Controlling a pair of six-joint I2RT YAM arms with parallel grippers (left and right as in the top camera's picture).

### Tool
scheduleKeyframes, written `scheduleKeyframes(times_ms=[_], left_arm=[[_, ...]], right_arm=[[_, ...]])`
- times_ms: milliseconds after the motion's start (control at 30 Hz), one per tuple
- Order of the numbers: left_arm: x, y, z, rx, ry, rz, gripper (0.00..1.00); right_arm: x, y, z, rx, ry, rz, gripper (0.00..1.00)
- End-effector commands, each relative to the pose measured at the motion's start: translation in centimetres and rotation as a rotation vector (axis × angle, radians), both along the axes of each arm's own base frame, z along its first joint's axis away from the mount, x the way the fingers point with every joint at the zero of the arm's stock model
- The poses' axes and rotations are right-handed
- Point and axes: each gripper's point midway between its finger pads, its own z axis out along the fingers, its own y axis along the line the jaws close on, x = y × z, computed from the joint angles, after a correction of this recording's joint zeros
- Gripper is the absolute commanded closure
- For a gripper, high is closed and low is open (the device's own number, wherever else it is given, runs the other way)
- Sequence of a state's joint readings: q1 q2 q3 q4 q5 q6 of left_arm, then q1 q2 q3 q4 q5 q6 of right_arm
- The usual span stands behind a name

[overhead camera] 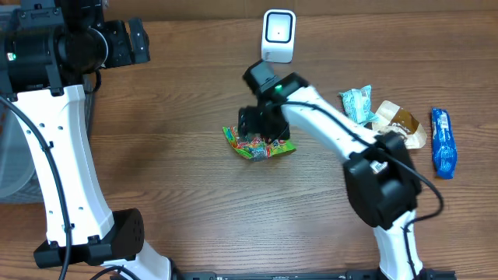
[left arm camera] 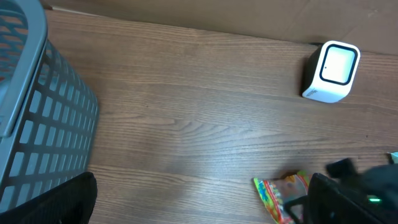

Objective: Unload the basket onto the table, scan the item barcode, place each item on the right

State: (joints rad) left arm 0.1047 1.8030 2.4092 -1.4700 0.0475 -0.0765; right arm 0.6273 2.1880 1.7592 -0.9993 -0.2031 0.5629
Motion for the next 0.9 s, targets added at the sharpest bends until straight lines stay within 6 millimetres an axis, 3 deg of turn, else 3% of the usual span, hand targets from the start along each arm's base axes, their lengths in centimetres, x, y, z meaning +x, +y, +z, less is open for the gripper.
scheduleKeyframes(times_ms=[0, 100, 133, 233, 333, 467, 867], left_arm=[[0.2, 0.1, -0.2, -0.004, 0.004, 0.009, 0.00], [0.2, 0.1, -0.2, -0.005, 0.004, 0.009, 0.00], [0.2, 0.1, -0.2, -0.005, 0.004, 0.009, 0.00], [0.2, 0.1, -0.2, -0.004, 0.004, 0.009, 0.00], [0.2, 0.1, -0.2, -0.004, 0.004, 0.009, 0.00], [0.2, 0.1, -0.2, -0.004, 0.004, 0.009, 0.00], [0.2, 0.1, -0.2, -0.005, 0.004, 0.009, 0.00]], right_arm=[[-1.5, 0.1, -3.1, -0.043, 0.083, -0.004, 0.13], [-2.1, -0.3, -4.6, -0.075, 0.129, -0.040, 0.14], [-2.2, -0.3, -4.8, -0.078, 0.133, -0.041, 0.20], [-1.9, -0.3, -4.8, -0.072, 0.127, -0.050, 0.43], [-1.3, 0.0, -4.8, -0.063, 0.101, -0.051, 0.74], [-1.1, 0.0, -4.8, -0.066, 0.089, -0.053, 0.96], [-0.7, 0.3, -4.3, -0.051, 0.074, -0.047, 0.96]])
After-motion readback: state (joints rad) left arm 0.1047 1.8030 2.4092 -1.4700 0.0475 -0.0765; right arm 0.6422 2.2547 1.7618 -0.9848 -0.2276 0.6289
